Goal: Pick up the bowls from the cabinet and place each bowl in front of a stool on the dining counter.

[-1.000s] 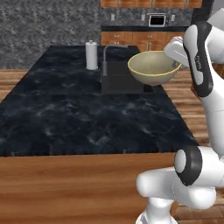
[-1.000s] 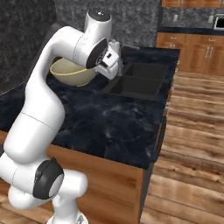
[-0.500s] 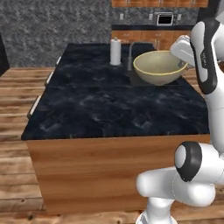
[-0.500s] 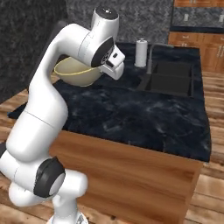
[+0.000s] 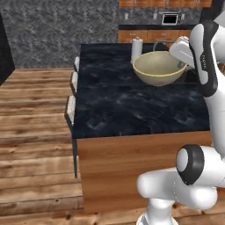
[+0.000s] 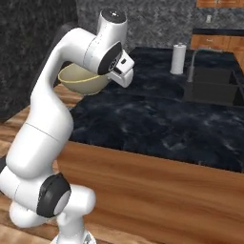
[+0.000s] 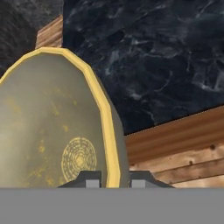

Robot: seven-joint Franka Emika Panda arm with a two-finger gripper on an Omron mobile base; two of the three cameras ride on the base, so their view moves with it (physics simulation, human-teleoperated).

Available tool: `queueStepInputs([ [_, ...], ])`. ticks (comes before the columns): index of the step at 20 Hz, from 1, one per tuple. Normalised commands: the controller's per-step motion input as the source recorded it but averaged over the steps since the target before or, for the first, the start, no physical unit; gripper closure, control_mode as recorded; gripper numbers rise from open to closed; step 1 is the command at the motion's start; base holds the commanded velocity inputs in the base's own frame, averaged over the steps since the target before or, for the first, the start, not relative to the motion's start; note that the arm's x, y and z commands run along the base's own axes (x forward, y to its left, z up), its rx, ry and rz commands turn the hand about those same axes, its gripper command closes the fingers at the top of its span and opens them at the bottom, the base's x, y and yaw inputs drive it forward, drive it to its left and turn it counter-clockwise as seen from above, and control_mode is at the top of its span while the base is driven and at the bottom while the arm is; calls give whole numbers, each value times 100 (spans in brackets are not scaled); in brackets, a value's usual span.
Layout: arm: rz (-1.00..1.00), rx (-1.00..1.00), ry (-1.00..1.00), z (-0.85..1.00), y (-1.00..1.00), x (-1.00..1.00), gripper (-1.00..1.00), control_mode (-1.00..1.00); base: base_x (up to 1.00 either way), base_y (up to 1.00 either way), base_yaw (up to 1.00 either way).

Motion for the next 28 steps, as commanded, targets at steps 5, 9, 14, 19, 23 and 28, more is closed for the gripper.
queueStepInputs([
  [5, 0, 0, 0, 0, 0, 0, 100, 100, 33, 100, -36],
  [9, 0, 0, 0, 0, 0, 0, 100, 100, 31, 100, -49],
  [14, 0, 0, 0, 0, 0, 0, 100, 100, 34, 100, -54],
  [19, 0, 0, 0, 0, 0, 0, 100, 100, 46, 100, -65],
  [23, 0, 0, 0, 0, 0, 0, 100, 100, 51, 98, -71],
  [28, 0, 0, 0, 0, 0, 0, 100, 100, 6, 100, -53],
])
